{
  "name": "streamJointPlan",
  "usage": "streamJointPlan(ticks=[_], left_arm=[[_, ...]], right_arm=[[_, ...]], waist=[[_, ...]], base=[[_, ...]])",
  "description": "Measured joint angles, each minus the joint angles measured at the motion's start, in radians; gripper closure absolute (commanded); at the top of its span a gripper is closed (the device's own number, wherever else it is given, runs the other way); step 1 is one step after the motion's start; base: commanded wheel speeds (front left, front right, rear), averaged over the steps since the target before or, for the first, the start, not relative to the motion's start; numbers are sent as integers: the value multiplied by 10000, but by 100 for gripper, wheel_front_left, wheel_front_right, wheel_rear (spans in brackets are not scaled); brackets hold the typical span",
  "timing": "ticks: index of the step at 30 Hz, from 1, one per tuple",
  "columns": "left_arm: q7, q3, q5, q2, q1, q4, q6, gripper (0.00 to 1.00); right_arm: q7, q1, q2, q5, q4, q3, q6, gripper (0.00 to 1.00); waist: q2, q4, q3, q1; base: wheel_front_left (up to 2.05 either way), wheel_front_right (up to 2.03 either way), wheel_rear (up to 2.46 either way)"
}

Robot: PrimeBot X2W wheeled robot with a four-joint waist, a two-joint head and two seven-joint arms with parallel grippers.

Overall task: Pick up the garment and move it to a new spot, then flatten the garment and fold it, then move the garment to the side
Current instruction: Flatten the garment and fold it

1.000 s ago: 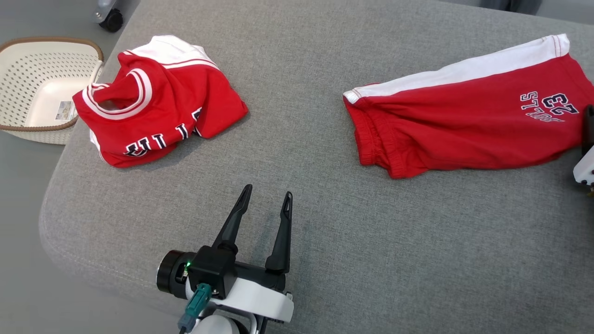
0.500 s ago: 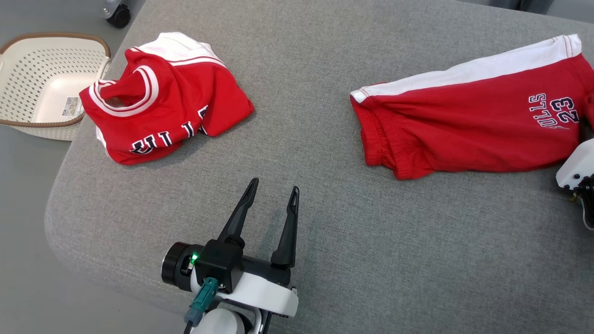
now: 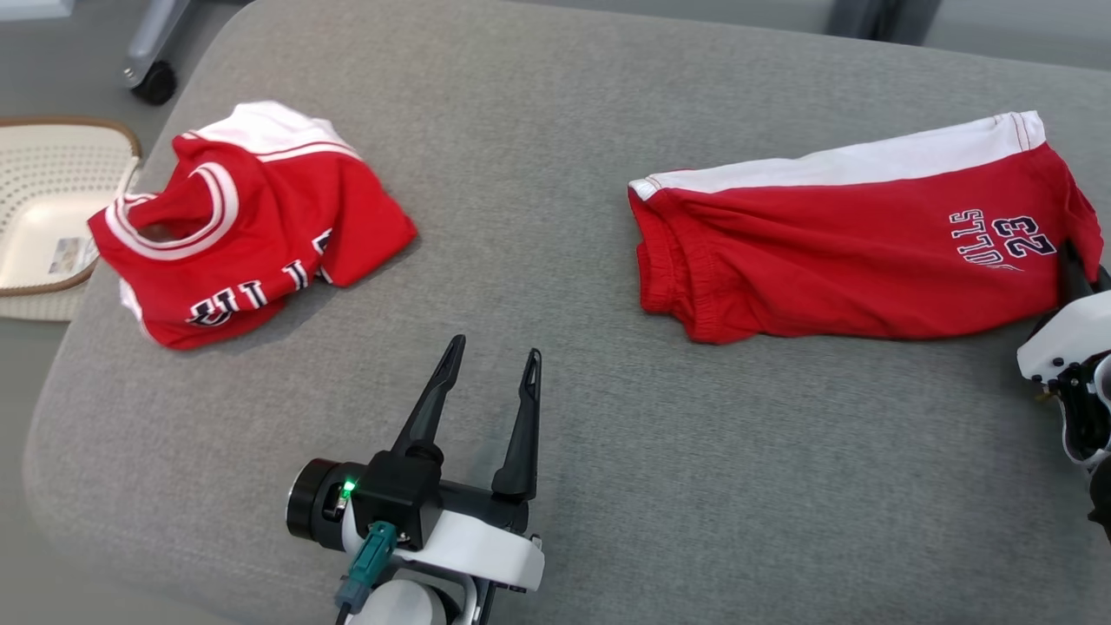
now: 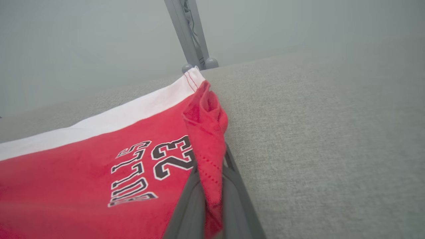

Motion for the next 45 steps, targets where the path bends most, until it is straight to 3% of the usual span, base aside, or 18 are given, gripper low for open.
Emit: streamJointPlan(ticks=[7,14,23,35,45], left_arm=[[0,255,130,2,162,54,-82,0],[0,368,278,27,293,182,-217,0],[0,355,263,23,340,364,-318,0],[0,353,161,19,651,418,-330,0],[0,263,92,10,693,443,-328,0]], right_arm=[[-13,1315,6,-58,-1455,-846,-2,100],[-13,2210,104,-451,-2079,-1670,-2,100],[-13,2359,437,-965,-2589,-1931,-2,100],[-38,2726,1252,-1145,-4209,-1022,-2,100],[-38,2356,1822,-1064,-4201,431,-2,100]], waist=[[0,-766,-365,0],[0,-1673,-796,-1],[0,-2022,-1261,0],[0,-1850,-1669,0],[0,-1582,-1716,0]], base=[[0,0,0],[0,0,0],[0,0,0],[0,0,0],[0,0,0]])
